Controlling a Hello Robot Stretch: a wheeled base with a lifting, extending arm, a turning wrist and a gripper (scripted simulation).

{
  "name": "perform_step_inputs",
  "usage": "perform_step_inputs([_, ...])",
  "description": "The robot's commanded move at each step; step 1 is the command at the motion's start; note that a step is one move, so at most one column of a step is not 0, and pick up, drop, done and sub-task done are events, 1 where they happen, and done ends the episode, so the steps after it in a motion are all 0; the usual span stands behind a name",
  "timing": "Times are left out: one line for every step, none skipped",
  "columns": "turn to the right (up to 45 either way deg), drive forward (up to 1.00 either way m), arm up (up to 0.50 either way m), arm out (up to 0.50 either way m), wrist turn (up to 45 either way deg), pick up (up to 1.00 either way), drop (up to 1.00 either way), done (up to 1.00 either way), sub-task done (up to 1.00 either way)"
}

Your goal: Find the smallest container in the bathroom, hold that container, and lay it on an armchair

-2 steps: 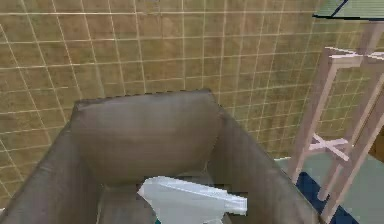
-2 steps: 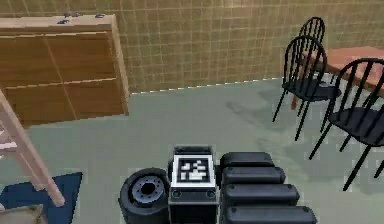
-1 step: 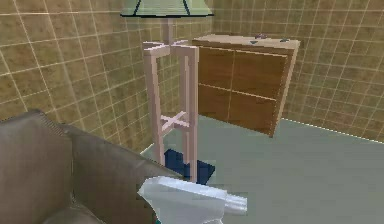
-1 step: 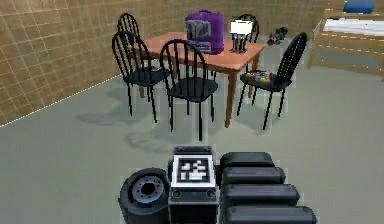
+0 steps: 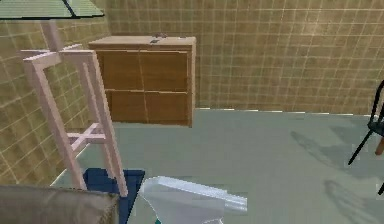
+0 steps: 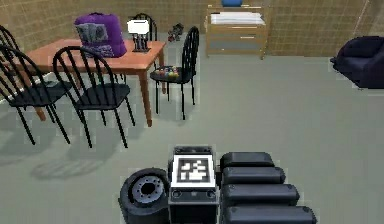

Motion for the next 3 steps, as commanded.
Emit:
perform_step_inputs([3.0, 0.0, 0.0, 0.0, 0.0, 0.0, 0.0, 0.0, 0.0])
perform_step_inputs([-45.0, 0.0, 0.0, 0.0, 0.0, 0.0, 0.0, 0.0, 0.0])
perform_step_inputs([-33.0, 0.0, 0.0, 0.0, 0.0, 0.0, 0.0, 0.0, 0.0])
